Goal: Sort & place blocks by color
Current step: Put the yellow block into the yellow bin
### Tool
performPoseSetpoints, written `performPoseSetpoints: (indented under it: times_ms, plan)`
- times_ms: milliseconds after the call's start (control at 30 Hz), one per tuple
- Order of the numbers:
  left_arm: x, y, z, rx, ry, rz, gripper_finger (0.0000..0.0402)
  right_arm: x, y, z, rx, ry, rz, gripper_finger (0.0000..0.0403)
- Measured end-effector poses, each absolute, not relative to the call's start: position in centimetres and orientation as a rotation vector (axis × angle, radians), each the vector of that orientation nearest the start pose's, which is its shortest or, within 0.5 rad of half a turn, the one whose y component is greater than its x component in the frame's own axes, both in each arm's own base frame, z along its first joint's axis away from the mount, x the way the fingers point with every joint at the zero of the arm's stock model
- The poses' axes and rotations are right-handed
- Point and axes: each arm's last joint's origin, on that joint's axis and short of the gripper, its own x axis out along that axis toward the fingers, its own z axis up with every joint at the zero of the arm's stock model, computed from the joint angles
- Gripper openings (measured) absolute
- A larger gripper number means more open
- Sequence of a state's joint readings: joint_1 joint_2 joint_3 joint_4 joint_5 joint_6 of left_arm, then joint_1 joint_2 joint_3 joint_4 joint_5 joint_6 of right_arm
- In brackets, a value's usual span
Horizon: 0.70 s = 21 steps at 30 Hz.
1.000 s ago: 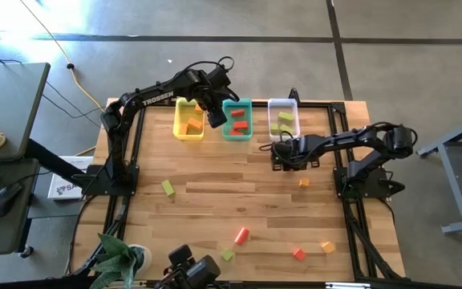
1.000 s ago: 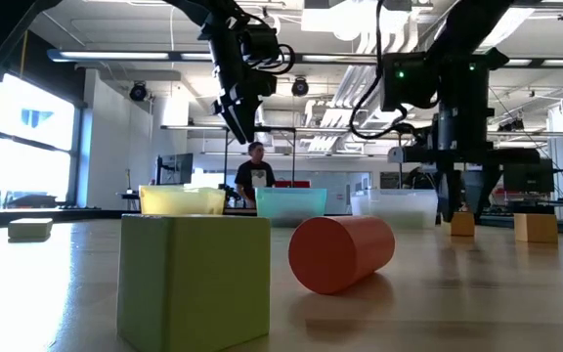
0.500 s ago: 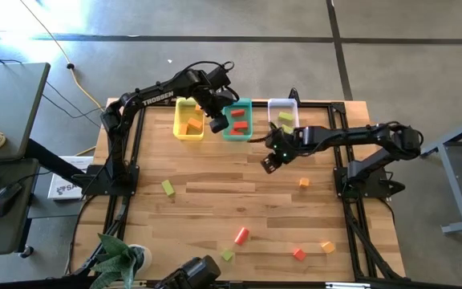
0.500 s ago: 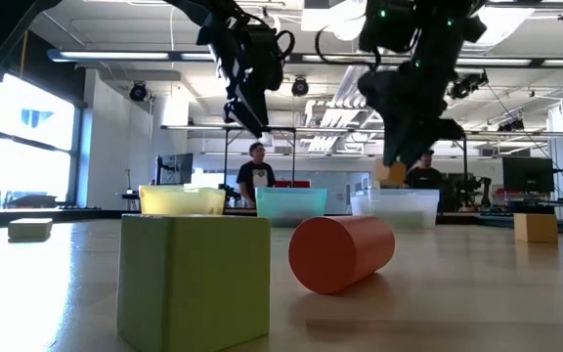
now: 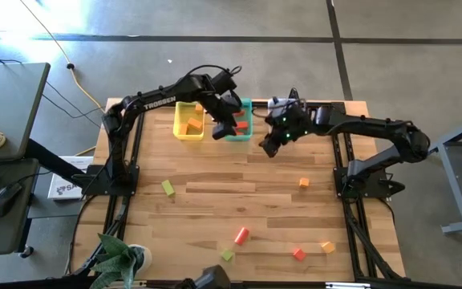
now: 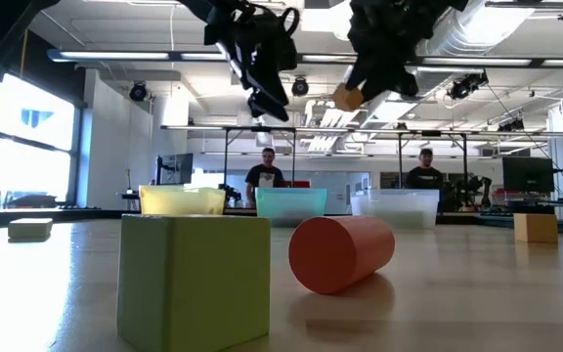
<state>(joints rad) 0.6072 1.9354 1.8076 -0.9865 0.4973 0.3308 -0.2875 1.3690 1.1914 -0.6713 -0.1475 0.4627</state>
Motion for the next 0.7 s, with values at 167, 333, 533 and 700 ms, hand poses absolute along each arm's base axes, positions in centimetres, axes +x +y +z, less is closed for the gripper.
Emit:
performPoseSetpoints:
  times_ms: [167,333,533,700]
  plan:
    - [35.7,21.3,30.0,-0.122,0.851,-0.102,0.0202,26.8,-8.9,32.4,0.639,0.724,-0.283,0.0102]
    - [36.9,21.3,30.8,-0.023,0.735,-0.093,0.0202,26.2,-9.9,34.7,0.62,0.652,-0.246,0.0102]
    - [37.6,21.7,31.9,0.057,0.617,-0.06,0.0202,24.1,-10.9,38.2,0.595,0.525,-0.26,0.0102]
    - [38.3,22.1,33.1,0.134,0.493,-0.03,0.0202,22.1,-11.2,40.7,0.581,0.425,-0.292,0.0102]
